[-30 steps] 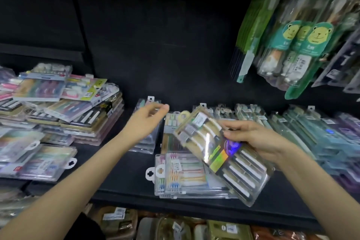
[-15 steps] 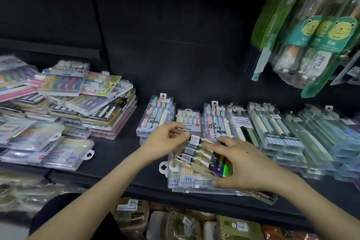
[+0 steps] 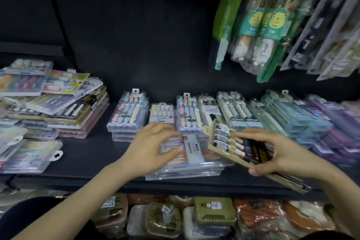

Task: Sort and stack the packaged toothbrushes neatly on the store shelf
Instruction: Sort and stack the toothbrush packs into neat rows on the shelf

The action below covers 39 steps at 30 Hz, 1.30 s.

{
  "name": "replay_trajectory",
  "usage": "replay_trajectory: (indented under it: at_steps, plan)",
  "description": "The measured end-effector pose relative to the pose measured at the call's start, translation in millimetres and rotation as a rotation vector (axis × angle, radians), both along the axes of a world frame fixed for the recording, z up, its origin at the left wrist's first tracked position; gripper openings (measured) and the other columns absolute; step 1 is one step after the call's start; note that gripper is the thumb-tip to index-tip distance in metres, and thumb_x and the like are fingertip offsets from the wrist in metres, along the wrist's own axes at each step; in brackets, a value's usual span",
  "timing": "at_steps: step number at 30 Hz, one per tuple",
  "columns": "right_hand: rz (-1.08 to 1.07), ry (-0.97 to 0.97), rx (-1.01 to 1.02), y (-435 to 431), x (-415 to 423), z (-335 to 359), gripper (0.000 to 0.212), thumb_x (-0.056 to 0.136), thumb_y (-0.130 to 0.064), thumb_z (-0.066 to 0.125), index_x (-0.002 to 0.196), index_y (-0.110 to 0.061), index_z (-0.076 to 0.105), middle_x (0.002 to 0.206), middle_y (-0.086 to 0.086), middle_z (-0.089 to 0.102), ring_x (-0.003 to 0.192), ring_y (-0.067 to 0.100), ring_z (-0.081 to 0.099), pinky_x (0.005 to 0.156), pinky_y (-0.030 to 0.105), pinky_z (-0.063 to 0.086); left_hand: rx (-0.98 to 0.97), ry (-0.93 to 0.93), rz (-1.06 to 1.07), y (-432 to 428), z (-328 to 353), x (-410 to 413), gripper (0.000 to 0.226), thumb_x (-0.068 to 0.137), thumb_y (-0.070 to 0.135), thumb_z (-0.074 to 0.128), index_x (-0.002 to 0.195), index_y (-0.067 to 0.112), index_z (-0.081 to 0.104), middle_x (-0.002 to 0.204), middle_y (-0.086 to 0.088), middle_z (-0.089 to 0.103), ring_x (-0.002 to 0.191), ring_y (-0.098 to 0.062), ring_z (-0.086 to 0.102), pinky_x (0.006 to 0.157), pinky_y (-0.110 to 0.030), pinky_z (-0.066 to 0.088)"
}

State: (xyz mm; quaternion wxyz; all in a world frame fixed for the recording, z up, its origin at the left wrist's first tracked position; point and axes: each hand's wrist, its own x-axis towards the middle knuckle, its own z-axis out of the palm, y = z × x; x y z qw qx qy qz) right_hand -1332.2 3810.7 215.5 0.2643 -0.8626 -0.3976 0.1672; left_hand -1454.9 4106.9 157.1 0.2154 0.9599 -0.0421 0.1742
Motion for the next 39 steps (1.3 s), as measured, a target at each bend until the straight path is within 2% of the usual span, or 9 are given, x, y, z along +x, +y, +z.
replay_trajectory:
  at_steps: [3, 6, 11, 18, 26, 29, 33, 36, 39]
  plan:
    - [-0.025, 0.030, -0.032, -33, 4, -6, 0.084, 0.059, -0.024, 0.091, 0.116, -0.069, 0.050, 0.130, -0.038, 0.045, 0.122, -0.019, 0.036, 0.097, 0.006, 0.028, 0.191, 0.154, -0.040, -15, -3, 12, 0.062, 0.086, 0.072, 0.041, 0.137, 0.038, 0.048, 0.145, 0.010, 0.040, 0.136, -0.011, 0.029, 0.109, -0.029, 0.017]
    - [-0.061, 0.070, -0.098, -53, 12, -21, 0.083, 0.056, -0.020, 0.090, 0.112, -0.068, 0.052, 0.133, -0.034, 0.042, 0.125, -0.008, 0.037, 0.100, 0.015, 0.028, 0.280, 0.299, -0.045, -21, -6, 18, 0.079, 0.073, 0.087, 0.017, 0.139, 0.049, 0.038, 0.152, 0.011, 0.029, 0.141, -0.011, 0.020, 0.114, -0.034, 0.013]
    - [-0.141, 0.124, -0.078, -67, 32, -42, 0.082, 0.056, -0.010, 0.088, 0.113, -0.060, 0.056, 0.130, -0.033, 0.041, 0.129, 0.003, 0.037, 0.095, 0.020, 0.029, 0.154, 0.331, -0.067, -20, -8, 18, 0.066, 0.075, 0.074, 0.031, 0.136, 0.052, 0.039, 0.154, 0.013, 0.025, 0.143, -0.010, 0.016, 0.115, -0.031, 0.007]
    - [-0.042, -0.011, -0.334, -48, 48, -72, 0.085, 0.062, -0.014, 0.084, 0.118, -0.062, 0.042, 0.156, -0.004, 0.024, 0.144, 0.016, 0.019, 0.116, 0.044, 0.016, 0.135, 0.307, -0.074, -19, -9, 19, 0.072, 0.072, 0.085, 0.029, 0.135, 0.052, 0.040, 0.152, 0.016, 0.028, 0.143, -0.010, 0.018, 0.115, -0.031, 0.012]
    - [-0.092, 0.057, -0.176, -43, 46, -73, 0.062, 0.076, -0.014, 0.079, 0.119, -0.049, 0.053, 0.148, -0.016, 0.034, 0.137, 0.006, 0.030, 0.116, 0.034, 0.020, 0.131, 0.174, -0.101, -19, -8, 17, 0.073, 0.073, 0.082, 0.030, 0.129, 0.042, 0.054, 0.145, 0.016, 0.038, 0.136, -0.007, 0.029, 0.111, -0.026, 0.016]
    - [-0.103, 0.029, 0.018, -28, 35, -46, 0.045, 0.079, -0.025, 0.076, 0.112, -0.048, 0.058, 0.130, -0.032, 0.047, 0.117, -0.019, 0.042, 0.106, 0.019, 0.029, 0.017, 0.047, -0.084, -9, -4, 11, 0.064, 0.076, 0.071, 0.034, 0.118, 0.034, 0.066, 0.130, 0.016, 0.049, 0.125, -0.007, 0.041, 0.105, -0.027, 0.025]
    - [-0.133, -0.014, 0.286, 27, 12, -16, 0.026, 0.078, -0.041, 0.069, 0.104, -0.046, 0.065, 0.108, -0.036, 0.062, 0.103, -0.018, 0.053, 0.082, -0.002, 0.037, -0.108, -0.174, 0.173, 26, -11, 1, 0.040, 0.086, 0.046, 0.054, 0.098, 0.013, 0.075, 0.106, 0.006, 0.064, 0.100, -0.013, 0.057, 0.087, -0.030, 0.043]
    - [-0.063, -0.088, 0.271, 86, 0, -15, 0.020, 0.086, -0.035, 0.066, 0.103, -0.044, 0.062, 0.106, -0.033, 0.060, 0.103, -0.014, 0.054, 0.089, 0.007, 0.039, -0.048, -0.248, 0.471, 65, -27, -10, 0.012, 0.083, 0.012, 0.072, 0.090, 0.003, 0.074, 0.095, -0.010, 0.068, 0.084, -0.031, 0.064, 0.074, -0.036, 0.049]
    - [0.014, -0.208, 0.150, 145, -1, -24, 0.027, 0.091, -0.034, 0.062, 0.117, -0.030, 0.065, 0.118, -0.016, 0.062, 0.114, 0.004, 0.054, 0.099, 0.022, 0.037, 0.009, -0.248, 0.674, 110, -39, -25, 0.011, 0.077, 0.002, 0.075, 0.088, -0.002, 0.073, 0.091, -0.019, 0.067, 0.080, -0.041, 0.063, 0.072, -0.045, 0.051]
